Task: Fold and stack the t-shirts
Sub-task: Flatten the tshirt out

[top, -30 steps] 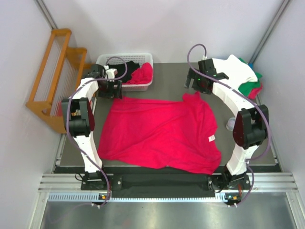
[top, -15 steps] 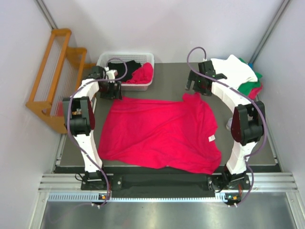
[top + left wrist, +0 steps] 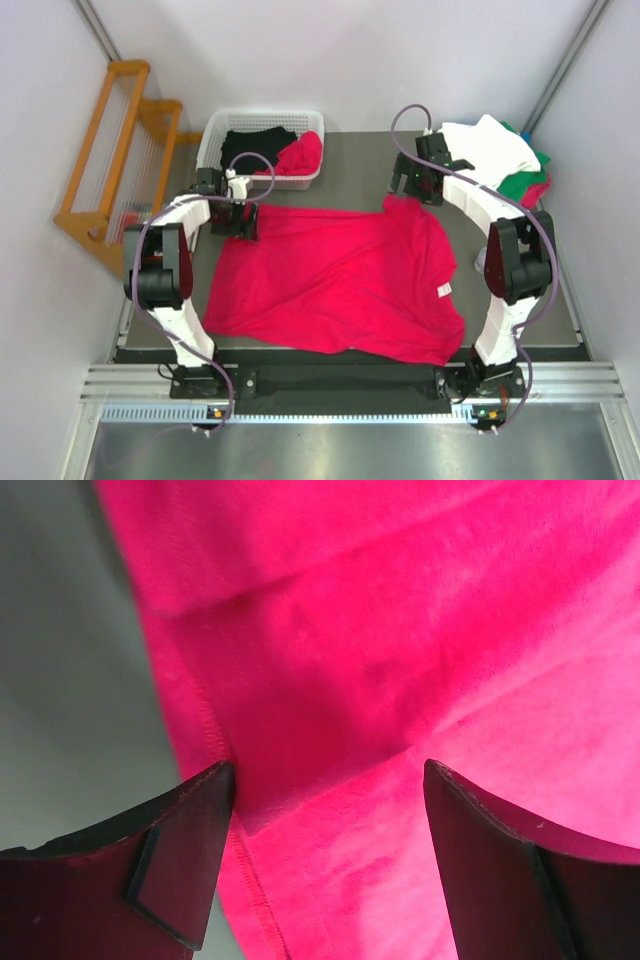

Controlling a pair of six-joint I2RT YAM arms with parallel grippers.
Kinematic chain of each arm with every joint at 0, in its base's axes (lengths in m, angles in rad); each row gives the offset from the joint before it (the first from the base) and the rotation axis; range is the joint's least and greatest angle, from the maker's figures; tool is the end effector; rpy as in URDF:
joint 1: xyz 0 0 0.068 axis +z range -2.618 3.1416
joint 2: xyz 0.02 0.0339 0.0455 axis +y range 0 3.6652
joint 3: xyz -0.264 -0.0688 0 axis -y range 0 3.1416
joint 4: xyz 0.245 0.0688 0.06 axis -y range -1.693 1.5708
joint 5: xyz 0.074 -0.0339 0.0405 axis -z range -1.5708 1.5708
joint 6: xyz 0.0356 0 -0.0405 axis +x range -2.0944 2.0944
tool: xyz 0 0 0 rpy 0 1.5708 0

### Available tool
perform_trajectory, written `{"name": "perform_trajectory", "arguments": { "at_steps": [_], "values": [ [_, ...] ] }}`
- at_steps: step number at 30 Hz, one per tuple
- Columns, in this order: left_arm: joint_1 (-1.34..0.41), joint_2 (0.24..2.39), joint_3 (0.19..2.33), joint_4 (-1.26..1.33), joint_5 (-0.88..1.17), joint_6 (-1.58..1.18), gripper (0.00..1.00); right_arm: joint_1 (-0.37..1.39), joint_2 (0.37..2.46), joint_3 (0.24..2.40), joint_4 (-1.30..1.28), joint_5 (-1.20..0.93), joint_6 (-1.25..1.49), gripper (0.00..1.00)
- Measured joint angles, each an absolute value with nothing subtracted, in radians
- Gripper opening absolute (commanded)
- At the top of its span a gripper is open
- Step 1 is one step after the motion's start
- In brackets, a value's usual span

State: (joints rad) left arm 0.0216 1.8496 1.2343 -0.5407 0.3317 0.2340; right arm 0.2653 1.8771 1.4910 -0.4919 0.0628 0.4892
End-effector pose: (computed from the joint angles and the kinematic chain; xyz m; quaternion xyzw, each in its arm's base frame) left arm 0.3709 -0.0036 0.1764 0.1361 0.9561 -0.1344 0.2220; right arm 0.4050 0.1077 0.2443 0.1156 0.9331 0.0975 0.3264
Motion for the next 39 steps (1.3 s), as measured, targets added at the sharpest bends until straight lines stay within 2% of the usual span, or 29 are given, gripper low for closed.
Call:
{"name": "perform_trajectory", "arguments": {
  "at_steps": [6,19,29,39],
  "values": [
    [0.02,1.751,1.138,-0.374,0.29,0.207,0.87,0.265,1.877,1.451,-0.48,0.06,0.479,1.0],
    [-0.115,1.683,0.933,-0.036,0.115,0.171,0.85,0.265,1.877,1.445,-0.46,0.084,0.459,1.0],
    [-0.067,1.794,1.01,0.035,0.054,0.111,0.84,0.265,1.875,1.431,-0.457,0.084,0.452,1.0],
    [-0.054,1.814,1.066,0.035,0.056,0.096,0.83,0.264,1.875,1.427,-0.456,0.085,0.445,1.0]
  ]
}}
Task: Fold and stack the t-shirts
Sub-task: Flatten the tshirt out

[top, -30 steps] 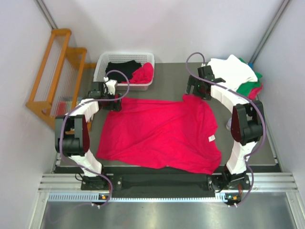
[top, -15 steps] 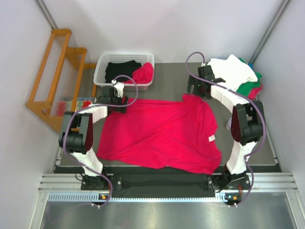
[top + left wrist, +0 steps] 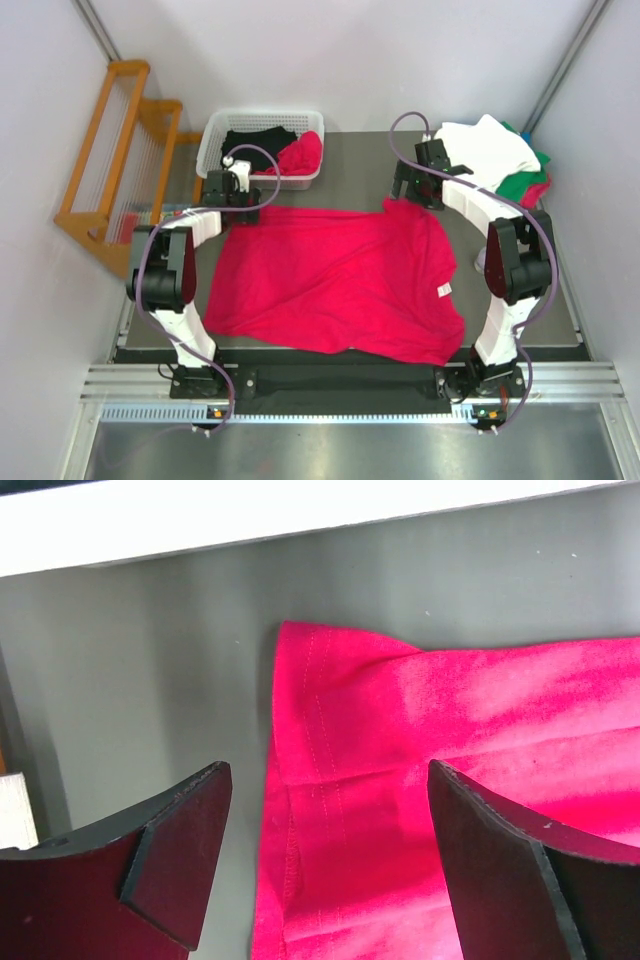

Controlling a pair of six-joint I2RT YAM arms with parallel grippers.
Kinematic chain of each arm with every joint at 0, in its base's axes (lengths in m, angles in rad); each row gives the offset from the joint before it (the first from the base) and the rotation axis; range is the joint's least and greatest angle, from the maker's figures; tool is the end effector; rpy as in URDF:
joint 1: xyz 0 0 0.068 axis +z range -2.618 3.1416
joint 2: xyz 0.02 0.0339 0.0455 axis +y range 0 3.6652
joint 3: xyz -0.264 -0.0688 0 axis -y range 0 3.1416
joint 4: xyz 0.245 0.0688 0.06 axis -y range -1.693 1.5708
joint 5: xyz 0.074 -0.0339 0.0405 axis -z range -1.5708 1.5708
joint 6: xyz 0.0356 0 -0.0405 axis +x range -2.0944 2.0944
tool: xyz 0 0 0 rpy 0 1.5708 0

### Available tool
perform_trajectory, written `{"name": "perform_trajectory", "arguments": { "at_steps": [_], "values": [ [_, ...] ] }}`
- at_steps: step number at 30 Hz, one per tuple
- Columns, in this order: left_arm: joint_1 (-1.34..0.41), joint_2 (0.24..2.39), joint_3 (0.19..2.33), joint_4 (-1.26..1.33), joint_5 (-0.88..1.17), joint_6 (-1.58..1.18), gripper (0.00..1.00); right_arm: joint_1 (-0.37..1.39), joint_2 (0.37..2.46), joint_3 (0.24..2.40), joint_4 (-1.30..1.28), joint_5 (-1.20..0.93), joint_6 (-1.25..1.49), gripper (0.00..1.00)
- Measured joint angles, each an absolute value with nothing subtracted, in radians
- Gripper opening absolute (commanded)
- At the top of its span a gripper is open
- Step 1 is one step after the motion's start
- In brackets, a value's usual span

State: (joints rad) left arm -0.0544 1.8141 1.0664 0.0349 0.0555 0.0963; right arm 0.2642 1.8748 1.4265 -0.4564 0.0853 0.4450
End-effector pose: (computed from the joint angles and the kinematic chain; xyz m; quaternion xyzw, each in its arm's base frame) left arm 0.3862 -0.0230 0.1755 0.0799 0.9056 -0.0165 0.4162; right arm 0.3999 0.1050 0.2272 0.0991 0.9391 0.0756 0.3203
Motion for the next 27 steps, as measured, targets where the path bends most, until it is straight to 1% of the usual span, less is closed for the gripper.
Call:
{"name": "perform_trajectory", "arguments": {
  "at_steps": [3,6,7,8,11,19,21,22,24,25,27],
  "values": [
    [-0.054,1.837,1.076,0.035,0.058,0.094,0.81,0.263,1.875,1.427,-0.456,0.086,0.445,1.0],
    [-0.054,1.86,1.081,0.031,0.062,0.086,0.76,0.263,1.875,1.427,-0.457,0.086,0.444,1.0],
    [-0.054,1.864,1.081,0.03,0.063,0.084,0.73,0.263,1.875,1.427,-0.456,0.086,0.444,1.0],
    [-0.055,1.868,1.081,0.029,0.063,0.08,0.64,0.263,1.875,1.427,-0.456,0.087,0.442,1.0],
    [-0.054,1.871,1.082,0.03,0.065,0.071,0.52,0.263,1.875,1.427,-0.457,0.089,0.437,1.0],
    [-0.054,1.871,1.107,0.028,0.078,0.056,0.5,0.258,1.875,1.427,-0.457,0.089,0.437,1.0],
    [-0.054,1.871,1.109,0.027,0.08,0.054,0.48,0.258,1.875,1.427,-0.456,0.089,0.436,1.0],
    [-0.054,1.871,1.109,0.027,0.081,0.055,0.41,0.258,1.875,1.427,-0.457,0.089,0.436,1.0],
    [-0.054,1.871,1.11,0.025,0.081,0.054,0.36,0.258,1.875,1.427,-0.456,0.089,0.435,1.0],
    [-0.054,1.871,1.11,0.024,0.081,0.054,0.29,0.258,1.875,1.427,-0.456,0.089,0.434,1.0],
    [-0.054,1.871,1.11,0.023,0.081,0.053,0.23,0.258,1.875,1.427,-0.456,0.089,0.432,0.99]
  ]
}}
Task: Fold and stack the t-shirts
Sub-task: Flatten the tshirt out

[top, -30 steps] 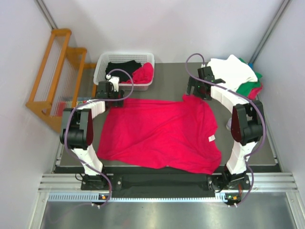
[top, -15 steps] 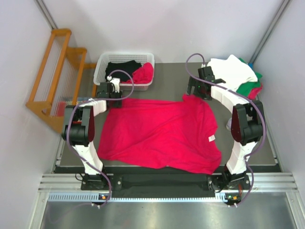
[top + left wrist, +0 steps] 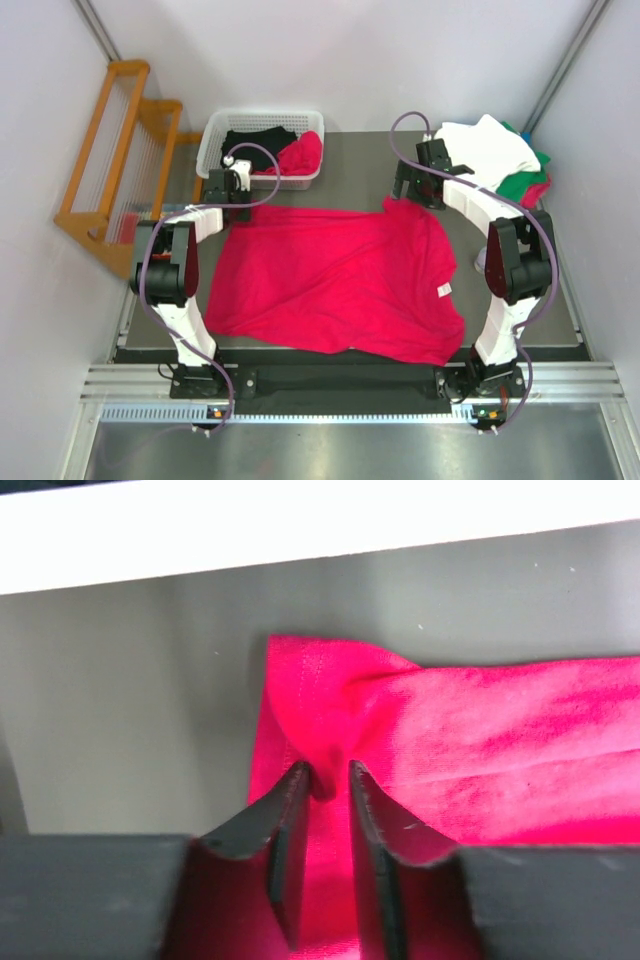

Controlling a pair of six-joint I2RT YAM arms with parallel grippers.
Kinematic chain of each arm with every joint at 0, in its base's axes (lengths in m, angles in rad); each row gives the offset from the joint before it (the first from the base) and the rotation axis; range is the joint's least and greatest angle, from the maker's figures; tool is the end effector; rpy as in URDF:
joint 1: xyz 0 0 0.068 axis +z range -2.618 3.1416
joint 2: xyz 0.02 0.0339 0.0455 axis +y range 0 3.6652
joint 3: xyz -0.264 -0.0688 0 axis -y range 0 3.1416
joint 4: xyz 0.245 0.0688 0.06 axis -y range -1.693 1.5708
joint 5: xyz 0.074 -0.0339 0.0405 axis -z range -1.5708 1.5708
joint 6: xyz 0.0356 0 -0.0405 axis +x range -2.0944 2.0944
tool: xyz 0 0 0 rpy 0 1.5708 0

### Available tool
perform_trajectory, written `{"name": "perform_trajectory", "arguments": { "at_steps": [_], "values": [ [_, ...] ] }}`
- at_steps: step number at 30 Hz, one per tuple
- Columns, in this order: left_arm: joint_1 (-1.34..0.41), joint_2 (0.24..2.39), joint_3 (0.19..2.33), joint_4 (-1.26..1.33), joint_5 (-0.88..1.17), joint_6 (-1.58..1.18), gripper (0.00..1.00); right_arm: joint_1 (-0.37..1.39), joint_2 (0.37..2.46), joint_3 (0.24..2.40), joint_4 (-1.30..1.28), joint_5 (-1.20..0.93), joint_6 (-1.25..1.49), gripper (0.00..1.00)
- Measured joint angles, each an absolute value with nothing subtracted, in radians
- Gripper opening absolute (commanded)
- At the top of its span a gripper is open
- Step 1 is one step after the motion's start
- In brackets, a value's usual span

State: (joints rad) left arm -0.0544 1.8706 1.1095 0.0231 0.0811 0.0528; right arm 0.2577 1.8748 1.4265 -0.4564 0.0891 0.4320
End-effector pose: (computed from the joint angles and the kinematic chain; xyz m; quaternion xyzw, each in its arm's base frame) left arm 0.3970 -0.0245 0.1665 0.0653 0.9116 -0.0374 0.4041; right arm 0.4006 0.1023 0.2272 0.0967 0.9393 0.0708 0.3216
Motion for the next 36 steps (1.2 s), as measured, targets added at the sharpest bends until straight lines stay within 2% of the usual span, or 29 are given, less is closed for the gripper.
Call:
{"name": "perform_trajectory", "arguments": {
  "at_steps": [5,9,17,25,28,29,31,32,35,36],
  "values": [
    [-0.054,1.871,1.112,0.021,0.081,0.053,0.08,0.254,1.875,1.427,-0.456,0.089,0.428,1.0],
    [-0.054,1.871,1.115,0.017,0.081,0.054,0.0,0.237,1.875,1.427,-0.456,0.089,0.427,0.99],
    [-0.054,1.871,1.117,0.005,0.081,0.056,0.0,0.193,1.903,1.45,-0.444,0.089,0.429,0.97],
    [-0.054,1.871,1.119,-0.001,0.08,0.058,0.0,0.187,1.972,1.465,-0.41,0.073,0.431,0.77],
    [-0.054,1.871,1.124,-0.008,0.079,0.06,0.0,0.187,1.996,1.473,-0.406,0.056,0.434,0.58],
    [-0.054,1.871,1.126,-0.01,0.078,0.06,0.0,0.187,1.997,1.474,-0.404,0.052,0.435,0.47],
    [-0.054,1.871,1.126,-0.014,0.077,0.061,0.0,0.187,1.998,1.475,-0.403,0.044,0.435,0.31],
    [-0.054,1.871,1.126,-0.018,0.077,0.062,0.0,0.187,1.998,1.476,-0.403,0.04,0.433,0.17],
    [-0.054,1.871,1.126,-0.026,0.076,0.062,0.0,0.187,1.998,1.476,-0.395,0.029,0.435,0.0],
    [-0.054,1.871,1.126,-0.027,0.076,0.062,0.0,0.187,1.998,1.476,-0.393,0.026,0.436,0.0]
  ]
}}
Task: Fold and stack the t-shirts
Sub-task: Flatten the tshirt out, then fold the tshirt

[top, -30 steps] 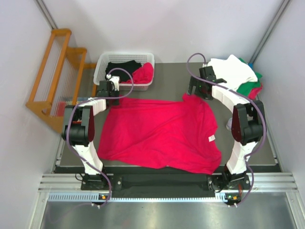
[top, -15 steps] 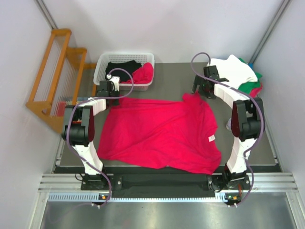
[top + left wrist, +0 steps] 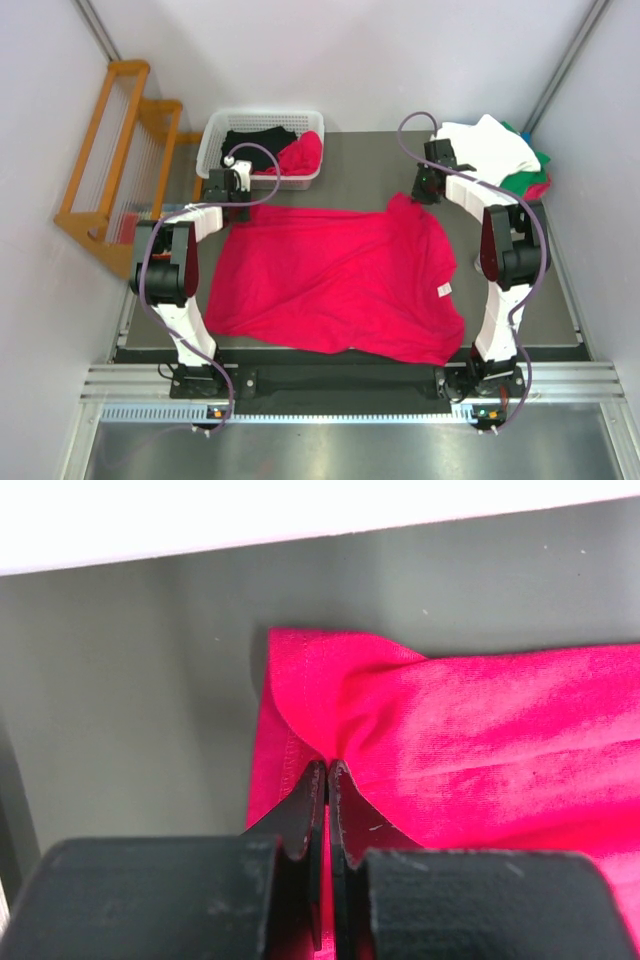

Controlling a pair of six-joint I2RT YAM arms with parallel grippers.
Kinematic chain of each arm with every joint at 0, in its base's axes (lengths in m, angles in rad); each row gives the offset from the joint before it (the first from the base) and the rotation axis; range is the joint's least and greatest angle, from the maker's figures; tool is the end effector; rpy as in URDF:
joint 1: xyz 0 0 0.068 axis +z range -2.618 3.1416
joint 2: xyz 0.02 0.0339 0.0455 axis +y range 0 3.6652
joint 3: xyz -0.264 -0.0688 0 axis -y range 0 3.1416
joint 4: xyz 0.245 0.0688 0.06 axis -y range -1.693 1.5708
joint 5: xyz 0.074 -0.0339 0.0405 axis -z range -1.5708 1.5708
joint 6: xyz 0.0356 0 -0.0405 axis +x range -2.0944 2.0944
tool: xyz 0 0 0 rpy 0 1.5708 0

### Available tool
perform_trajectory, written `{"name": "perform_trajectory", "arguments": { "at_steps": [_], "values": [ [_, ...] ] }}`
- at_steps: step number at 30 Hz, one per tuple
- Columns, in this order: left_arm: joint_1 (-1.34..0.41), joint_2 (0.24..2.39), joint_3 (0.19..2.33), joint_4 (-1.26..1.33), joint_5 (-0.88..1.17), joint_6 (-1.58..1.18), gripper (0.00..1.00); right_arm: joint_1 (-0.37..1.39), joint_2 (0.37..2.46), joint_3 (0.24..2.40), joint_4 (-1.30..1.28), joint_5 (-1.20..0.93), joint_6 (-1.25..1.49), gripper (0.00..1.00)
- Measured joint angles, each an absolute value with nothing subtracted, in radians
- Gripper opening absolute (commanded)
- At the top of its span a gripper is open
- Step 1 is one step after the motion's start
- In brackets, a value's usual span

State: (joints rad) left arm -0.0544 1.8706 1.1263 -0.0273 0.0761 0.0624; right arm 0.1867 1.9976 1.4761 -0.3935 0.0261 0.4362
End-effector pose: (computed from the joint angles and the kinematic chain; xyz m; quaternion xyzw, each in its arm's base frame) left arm 0.3966 -0.0243 0.1675 0.0685 0.9181 -0.0335 0.3889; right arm 0.4310 0.0805 0.1969 0.1220 0.9388 0.0869 0.3103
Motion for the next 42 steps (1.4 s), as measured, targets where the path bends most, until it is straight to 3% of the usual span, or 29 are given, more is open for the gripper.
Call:
{"name": "perform_trajectory", "arguments": {
  "at_steps": [26,42],
  "values": [
    [-0.038,1.753,1.38,-0.182,0.081,0.032,0.0,0.187,1.899,1.546,-0.409,-0.009,0.422,0.0],
    [-0.015,1.753,1.394,-0.212,0.078,0.032,0.0,0.107,2.032,1.843,-0.459,-0.038,0.422,0.0]
  ]
}}
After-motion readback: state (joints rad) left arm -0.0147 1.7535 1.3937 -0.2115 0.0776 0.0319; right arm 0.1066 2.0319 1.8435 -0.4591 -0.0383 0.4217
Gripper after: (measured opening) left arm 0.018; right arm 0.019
